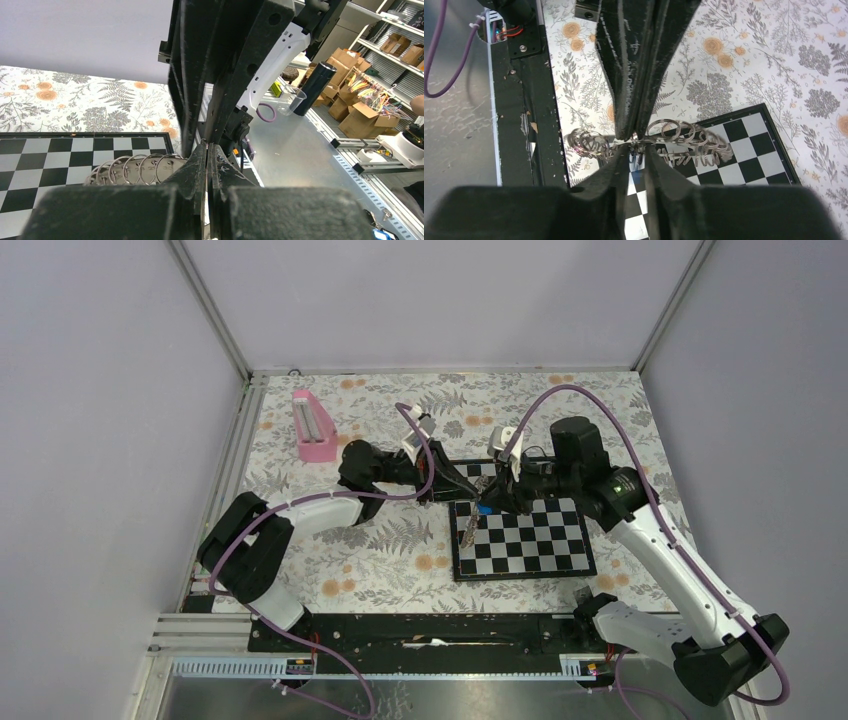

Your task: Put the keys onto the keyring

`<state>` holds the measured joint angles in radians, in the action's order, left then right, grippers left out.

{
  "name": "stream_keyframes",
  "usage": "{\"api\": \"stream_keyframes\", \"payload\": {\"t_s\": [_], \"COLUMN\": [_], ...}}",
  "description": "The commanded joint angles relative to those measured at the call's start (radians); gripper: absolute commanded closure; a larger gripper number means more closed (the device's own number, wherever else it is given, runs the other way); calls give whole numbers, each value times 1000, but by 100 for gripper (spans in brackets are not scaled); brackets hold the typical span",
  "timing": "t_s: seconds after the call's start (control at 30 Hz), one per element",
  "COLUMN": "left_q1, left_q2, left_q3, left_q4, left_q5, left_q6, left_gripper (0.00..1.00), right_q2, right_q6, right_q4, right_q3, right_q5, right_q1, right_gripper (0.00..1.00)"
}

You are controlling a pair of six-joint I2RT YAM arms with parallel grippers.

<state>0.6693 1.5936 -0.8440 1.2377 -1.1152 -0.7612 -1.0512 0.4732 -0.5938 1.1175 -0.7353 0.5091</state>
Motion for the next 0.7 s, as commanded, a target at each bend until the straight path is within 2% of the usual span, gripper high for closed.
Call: {"api": "stream_keyframes", "payload": {"t_s": [0.0, 0.17, 0.3, 0.47, 0.67], "left_q1": [6, 4, 4, 2, 4], "left_q2": [-8, -7, -20, -38, -41], "left_q3": [1, -15, -54, -127, -146], "left_q4": [78, 35, -118, -372, -423], "left_q5": [-17, -22, -40, -58, -45], "left_q6": [13, 52, 176, 365, 415], "left_gripper": [100, 100, 99, 86, 73], "right_q2": [2, 2, -16, -62, -134], "right_q6": [-1, 26, 56, 80, 93], "right_q4": [27, -18, -88, -200, -321], "right_q3": [49, 65, 102, 176, 268], "right_q5": [-37, -31, -1, 55, 165], "right_q1": [-6, -6, -5, 0, 37], "right_gripper": [82, 100, 100, 100, 100]}}
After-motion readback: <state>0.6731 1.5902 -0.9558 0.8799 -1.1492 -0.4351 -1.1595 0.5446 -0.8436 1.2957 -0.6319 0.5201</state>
